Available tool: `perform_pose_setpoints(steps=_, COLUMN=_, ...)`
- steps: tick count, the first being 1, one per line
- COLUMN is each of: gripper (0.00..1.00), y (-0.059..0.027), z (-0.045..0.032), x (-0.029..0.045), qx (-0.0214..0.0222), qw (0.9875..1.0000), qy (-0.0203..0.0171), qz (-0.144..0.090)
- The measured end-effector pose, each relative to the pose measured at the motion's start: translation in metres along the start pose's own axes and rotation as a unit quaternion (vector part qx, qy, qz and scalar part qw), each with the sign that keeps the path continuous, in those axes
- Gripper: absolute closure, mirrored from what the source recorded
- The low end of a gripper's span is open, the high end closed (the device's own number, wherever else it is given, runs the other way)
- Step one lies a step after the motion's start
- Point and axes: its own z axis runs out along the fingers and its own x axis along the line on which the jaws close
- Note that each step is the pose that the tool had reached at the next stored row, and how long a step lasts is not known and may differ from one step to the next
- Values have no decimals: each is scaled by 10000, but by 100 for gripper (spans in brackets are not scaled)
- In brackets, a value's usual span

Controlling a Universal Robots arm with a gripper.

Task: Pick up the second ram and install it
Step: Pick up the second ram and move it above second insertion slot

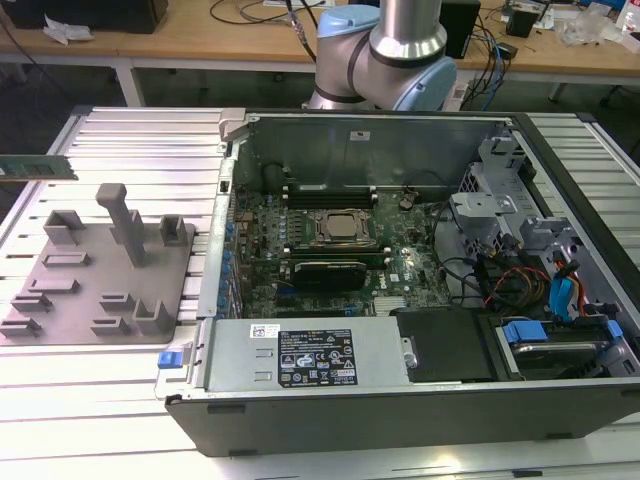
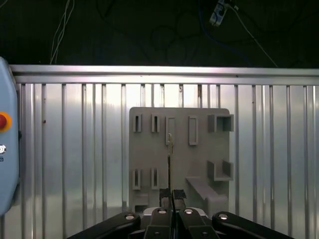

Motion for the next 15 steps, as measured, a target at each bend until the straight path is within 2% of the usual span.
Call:
perform_pose_setpoints(steps=6, gripper=91, y=-366, z=-10, x=-2, qx=0, qw=10000, qy=0, qz=0)
perform_pose_setpoints(steps=10, gripper=91, y=-558, z=-15, x=-3, qx=0, qw=10000, qy=0, qz=0)
perform_pose_setpoints(steps=12, gripper=91, y=-628, z=-18, x=-4, qx=0, qw=10000, qy=0, qz=0)
perform_pose_setpoints(steps=13, gripper=91, y=-713, z=-20, x=-4, qx=0, qw=10000, qy=0, qz=0)
perform_pose_setpoints(steps=15, gripper=91, y=-792, z=-22, x=-4, qx=0, qw=10000, qy=0, qz=-1)
